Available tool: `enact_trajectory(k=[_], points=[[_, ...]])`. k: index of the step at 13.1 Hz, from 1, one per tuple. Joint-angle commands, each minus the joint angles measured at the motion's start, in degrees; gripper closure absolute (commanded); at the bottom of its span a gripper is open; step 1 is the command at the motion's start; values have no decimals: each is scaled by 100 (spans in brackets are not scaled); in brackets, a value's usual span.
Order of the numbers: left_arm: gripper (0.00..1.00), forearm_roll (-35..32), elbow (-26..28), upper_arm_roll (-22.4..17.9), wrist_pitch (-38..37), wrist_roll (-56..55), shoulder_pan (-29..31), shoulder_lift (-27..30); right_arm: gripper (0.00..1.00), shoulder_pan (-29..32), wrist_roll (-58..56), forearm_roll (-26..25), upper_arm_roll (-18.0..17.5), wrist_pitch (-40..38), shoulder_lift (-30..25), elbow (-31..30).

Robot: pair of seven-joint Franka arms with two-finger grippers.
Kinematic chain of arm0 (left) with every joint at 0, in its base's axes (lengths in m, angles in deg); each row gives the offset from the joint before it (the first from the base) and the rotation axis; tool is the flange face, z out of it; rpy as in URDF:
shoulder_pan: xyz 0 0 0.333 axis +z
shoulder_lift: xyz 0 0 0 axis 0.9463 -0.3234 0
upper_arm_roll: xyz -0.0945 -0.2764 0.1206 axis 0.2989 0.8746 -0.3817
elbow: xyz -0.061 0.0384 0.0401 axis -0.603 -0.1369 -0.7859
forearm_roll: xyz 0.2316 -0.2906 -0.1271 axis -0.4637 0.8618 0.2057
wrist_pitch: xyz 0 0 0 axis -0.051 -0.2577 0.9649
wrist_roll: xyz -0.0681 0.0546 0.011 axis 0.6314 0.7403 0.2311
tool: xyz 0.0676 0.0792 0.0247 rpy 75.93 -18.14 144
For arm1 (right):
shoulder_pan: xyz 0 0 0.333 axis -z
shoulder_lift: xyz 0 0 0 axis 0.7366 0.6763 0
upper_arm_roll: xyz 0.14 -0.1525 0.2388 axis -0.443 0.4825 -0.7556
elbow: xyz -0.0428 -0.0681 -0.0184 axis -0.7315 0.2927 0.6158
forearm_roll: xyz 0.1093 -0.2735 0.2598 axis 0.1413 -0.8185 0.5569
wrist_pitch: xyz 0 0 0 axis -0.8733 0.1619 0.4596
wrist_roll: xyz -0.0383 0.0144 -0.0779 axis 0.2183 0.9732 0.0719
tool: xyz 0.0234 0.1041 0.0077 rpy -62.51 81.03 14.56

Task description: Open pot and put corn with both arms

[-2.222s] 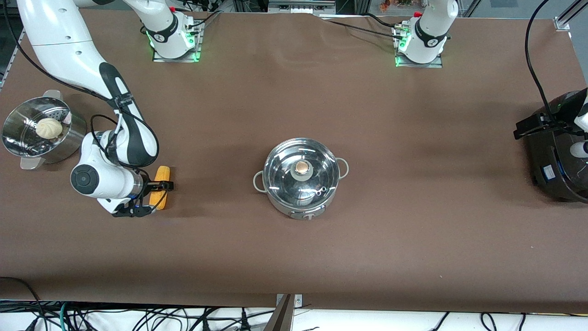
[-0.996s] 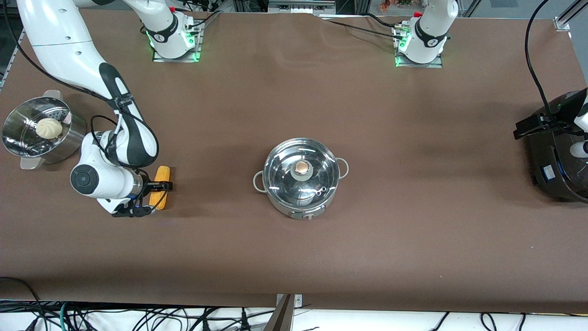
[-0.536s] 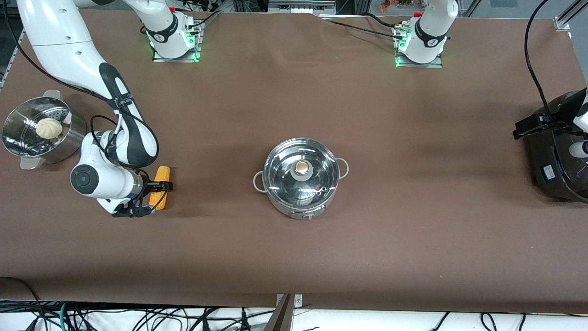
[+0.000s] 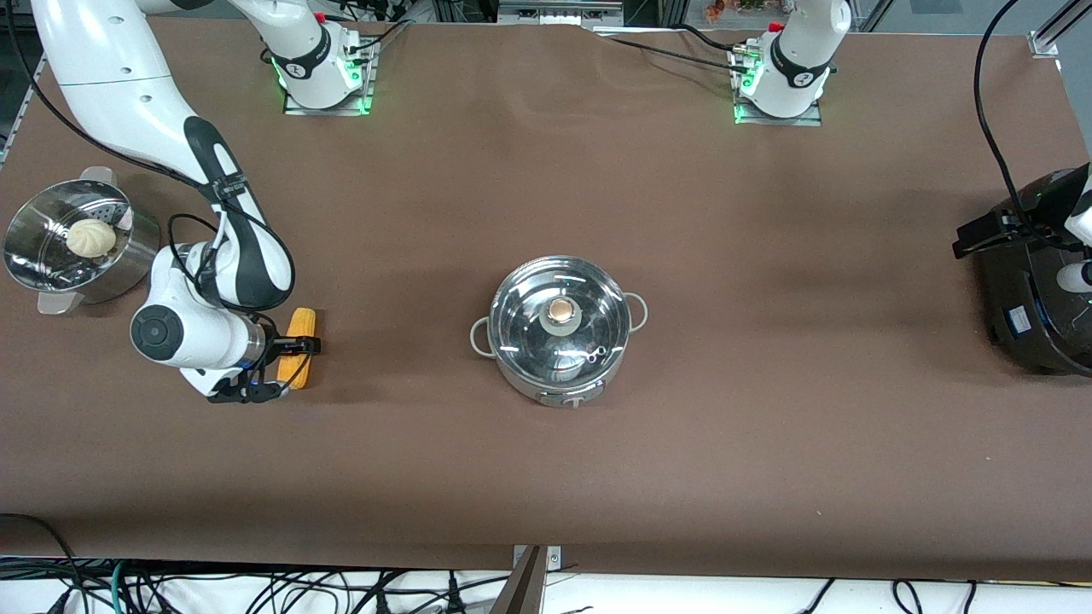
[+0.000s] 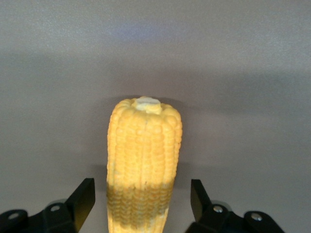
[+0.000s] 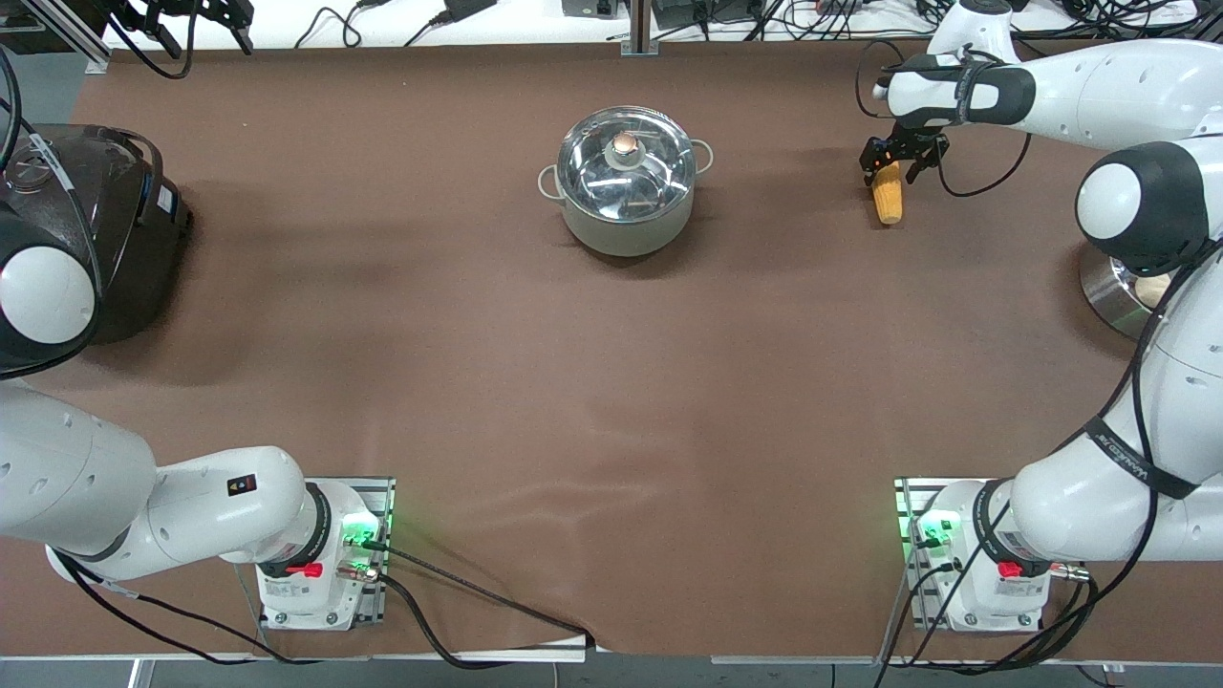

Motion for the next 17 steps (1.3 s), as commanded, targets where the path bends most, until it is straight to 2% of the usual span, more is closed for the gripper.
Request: enact_trajectory(k=[1,4,12,14,17], points=[[0,77,-48,48,-75,21,36,77,12,30,22,76,-27,77,1,-32],[0,569,-57,4,-23,83,45,60,12,30,13,76,-27,77,1,-32],[0,639,-145,48,-163,364,-69,-230,12,13,22,76,-27,77,1,-23],[0,902,-145,197,-154,-430,-428,-248,12,13,22,76,-27,77,1,-23],[0,912,-197,206,-67,-1471,-1498,-528,12,4,22,76,-27,77,1,-23]])
